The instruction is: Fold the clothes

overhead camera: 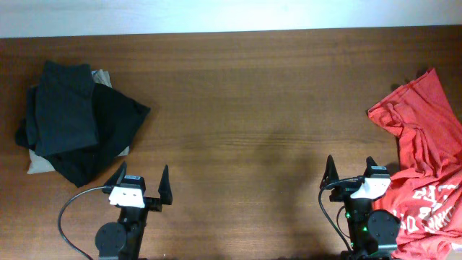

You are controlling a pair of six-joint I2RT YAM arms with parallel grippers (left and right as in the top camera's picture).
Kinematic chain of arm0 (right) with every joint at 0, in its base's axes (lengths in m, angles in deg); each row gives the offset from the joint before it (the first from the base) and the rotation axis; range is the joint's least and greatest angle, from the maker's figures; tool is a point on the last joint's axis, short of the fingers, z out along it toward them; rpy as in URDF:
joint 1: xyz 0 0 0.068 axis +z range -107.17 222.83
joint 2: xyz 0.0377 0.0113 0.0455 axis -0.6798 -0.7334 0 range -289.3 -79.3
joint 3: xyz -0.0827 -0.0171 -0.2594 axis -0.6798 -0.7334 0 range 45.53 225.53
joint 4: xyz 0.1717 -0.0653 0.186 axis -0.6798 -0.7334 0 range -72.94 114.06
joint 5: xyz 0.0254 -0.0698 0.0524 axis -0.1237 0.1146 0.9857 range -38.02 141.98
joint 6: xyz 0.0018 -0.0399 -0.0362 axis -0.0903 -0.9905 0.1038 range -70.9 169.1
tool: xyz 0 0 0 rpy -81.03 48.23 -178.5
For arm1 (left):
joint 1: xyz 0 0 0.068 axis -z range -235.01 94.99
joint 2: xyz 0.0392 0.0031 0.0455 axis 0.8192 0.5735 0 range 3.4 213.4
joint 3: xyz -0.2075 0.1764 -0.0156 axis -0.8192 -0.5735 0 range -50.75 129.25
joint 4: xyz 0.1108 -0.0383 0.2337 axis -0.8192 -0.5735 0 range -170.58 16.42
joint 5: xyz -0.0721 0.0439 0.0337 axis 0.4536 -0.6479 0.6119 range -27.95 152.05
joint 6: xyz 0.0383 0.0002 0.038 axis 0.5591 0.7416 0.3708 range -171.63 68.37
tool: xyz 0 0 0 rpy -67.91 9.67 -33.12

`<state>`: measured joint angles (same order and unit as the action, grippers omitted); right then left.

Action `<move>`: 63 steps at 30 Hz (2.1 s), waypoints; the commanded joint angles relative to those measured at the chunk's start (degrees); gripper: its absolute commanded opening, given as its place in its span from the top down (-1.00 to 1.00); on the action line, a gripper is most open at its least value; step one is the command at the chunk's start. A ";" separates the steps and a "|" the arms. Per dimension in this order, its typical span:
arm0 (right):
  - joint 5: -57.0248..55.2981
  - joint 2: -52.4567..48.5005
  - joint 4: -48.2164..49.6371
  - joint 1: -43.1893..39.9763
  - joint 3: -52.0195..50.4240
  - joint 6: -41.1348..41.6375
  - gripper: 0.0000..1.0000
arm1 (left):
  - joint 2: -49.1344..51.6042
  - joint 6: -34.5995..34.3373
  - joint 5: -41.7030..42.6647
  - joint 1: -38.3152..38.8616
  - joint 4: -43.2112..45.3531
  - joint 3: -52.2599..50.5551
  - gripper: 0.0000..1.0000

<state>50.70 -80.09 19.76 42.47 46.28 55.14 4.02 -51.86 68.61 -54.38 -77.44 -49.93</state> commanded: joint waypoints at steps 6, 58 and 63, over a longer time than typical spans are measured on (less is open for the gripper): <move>0.76 -1.49 -6.16 -0.42 3.85 0.39 -0.97 | -0.22 -1.95 4.20 -0.02 -6.12 2.78 -0.98; 33.05 -86.42 4.66 23.32 43.41 9.44 -0.97 | 37.03 -2.01 6.34 -0.02 -27.45 28.06 -0.98; 6.58 -77.31 -24.13 16.98 49.46 8.15 -0.97 | 38.45 -9.84 10.95 -0.02 -26.25 28.06 -0.98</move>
<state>72.60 -163.08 0.97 61.53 92.79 63.89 41.35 -58.86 75.43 -54.38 -104.19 -22.80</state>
